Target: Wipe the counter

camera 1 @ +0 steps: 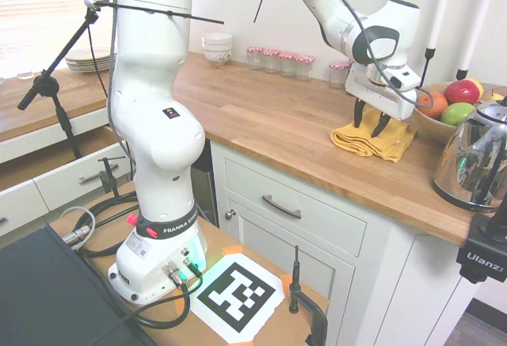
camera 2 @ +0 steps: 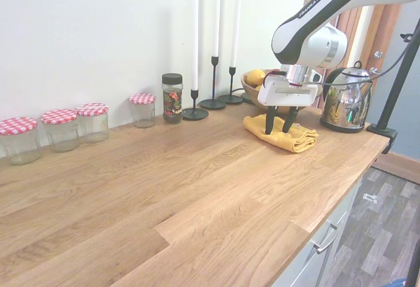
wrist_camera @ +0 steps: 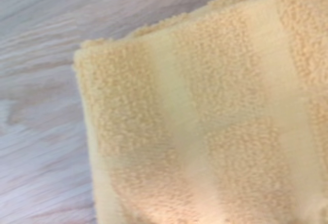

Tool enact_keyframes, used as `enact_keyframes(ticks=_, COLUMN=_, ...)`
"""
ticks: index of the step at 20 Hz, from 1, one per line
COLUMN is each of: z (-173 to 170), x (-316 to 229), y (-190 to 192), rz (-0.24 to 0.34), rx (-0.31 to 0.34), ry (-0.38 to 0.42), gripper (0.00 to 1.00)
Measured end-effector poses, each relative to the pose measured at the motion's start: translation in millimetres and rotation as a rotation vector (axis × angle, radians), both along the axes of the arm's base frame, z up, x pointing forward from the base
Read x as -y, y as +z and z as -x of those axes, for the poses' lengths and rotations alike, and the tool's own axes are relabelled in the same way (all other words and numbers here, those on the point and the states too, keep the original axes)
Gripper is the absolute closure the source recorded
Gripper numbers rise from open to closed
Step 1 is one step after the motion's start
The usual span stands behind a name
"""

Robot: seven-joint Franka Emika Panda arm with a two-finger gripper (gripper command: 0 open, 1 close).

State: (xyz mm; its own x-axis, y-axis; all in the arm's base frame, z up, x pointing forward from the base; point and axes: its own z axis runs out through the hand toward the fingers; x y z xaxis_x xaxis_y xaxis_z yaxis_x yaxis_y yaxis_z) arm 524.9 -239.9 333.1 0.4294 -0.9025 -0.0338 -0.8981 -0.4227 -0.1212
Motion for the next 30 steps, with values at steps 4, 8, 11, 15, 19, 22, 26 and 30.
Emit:
enact_keyframes(ticks=4, z=0, x=-1, y=-1, rz=0.002, rx=0.002, ry=0.002, gripper=1.00)
enact_keyframes(ticks=8, z=0, x=-1, y=-1, rz=0.005, rx=0.005, ry=0.004, gripper=1.00)
enact_keyframes(ticks=11, z=0, x=0, y=-2, rz=0.007, rx=0.009, ry=0.006, gripper=1.00)
enact_keyframes(ticks=15, z=0, x=-1, y=-3, rz=0.005, rx=0.014, ry=0.006, gripper=1.00)
enact_keyframes(ticks=19, z=0, x=-1, y=-3, rz=0.002, rx=0.018, ry=0.007, gripper=1.00)
enact_keyframes(ticks=22, z=-1, x=-4, y=-4, rz=0.005, rx=0.022, ry=0.013, gripper=1.00)
enact_keyframes(ticks=26, z=-8, x=-22, y=-4, rz=0.009, rx=0.033, ry=0.045, gripper=1.00)
enact_keyframes(ticks=30, z=-19, x=-61, y=-4, rz=0.014, rx=0.043, ry=0.092, gripper=1.00)
